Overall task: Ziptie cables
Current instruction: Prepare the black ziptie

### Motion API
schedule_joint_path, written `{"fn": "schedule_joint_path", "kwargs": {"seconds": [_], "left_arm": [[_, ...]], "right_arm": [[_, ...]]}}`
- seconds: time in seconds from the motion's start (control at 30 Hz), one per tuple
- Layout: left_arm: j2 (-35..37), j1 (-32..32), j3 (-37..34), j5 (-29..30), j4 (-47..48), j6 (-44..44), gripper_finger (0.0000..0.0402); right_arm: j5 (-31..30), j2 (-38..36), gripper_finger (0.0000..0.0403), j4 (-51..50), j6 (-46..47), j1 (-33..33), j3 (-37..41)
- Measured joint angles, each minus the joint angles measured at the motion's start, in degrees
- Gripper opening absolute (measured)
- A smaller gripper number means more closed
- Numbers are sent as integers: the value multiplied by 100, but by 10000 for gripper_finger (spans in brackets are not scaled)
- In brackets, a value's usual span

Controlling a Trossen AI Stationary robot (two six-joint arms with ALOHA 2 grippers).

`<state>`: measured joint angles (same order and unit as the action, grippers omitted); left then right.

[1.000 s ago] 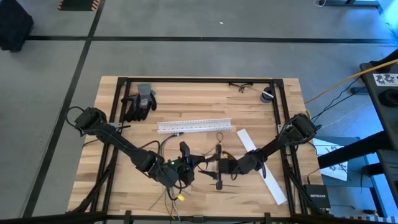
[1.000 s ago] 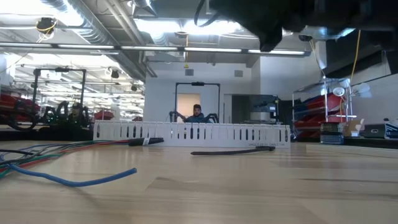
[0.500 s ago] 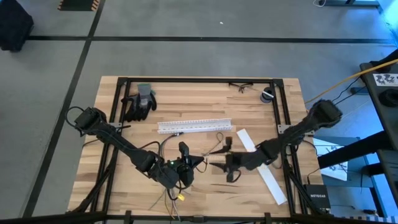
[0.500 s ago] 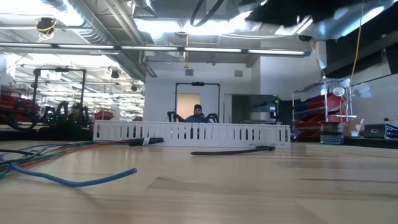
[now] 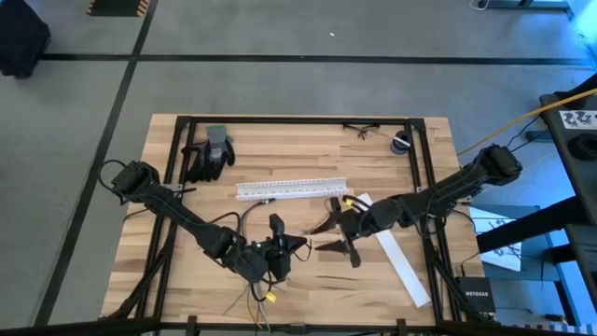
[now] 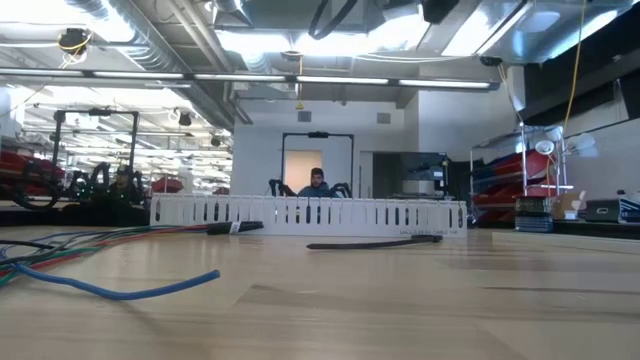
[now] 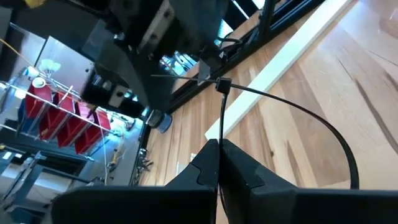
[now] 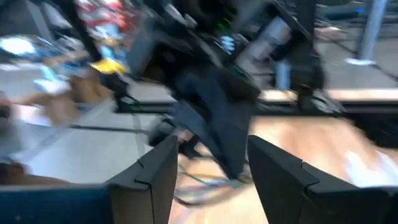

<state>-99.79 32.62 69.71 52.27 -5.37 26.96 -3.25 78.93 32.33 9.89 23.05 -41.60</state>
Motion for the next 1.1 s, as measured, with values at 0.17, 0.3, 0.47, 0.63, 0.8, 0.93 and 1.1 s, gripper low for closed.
{"fn": "schedule_joint_path", "kwargs": {"seconds": [0.17,0.3,0.47,0.63,0.8,0.93,1.1], "left_arm": [[0,2,1,-3,2,-20,0],[0,-12,2,-4,-1,-100,0],[0,-37,2,-4,2,-105,0],[0,-37,2,-4,27,-133,0],[0,-37,2,-9,35,-144,0],[0,-35,1,-11,20,-195,0],[0,-37,0,4,34,-317,0]], "right_arm": [[241,86,186,99,126,17,-1],[285,323,186,428,186,17,0],[287,494,182,668,164,17,0],[332,491,147,795,122,17,-2],[386,482,83,822,85,15,-1],[356,482,17,778,-264,13,-2],[-218,482,4,531,-777,28,-2]]}}
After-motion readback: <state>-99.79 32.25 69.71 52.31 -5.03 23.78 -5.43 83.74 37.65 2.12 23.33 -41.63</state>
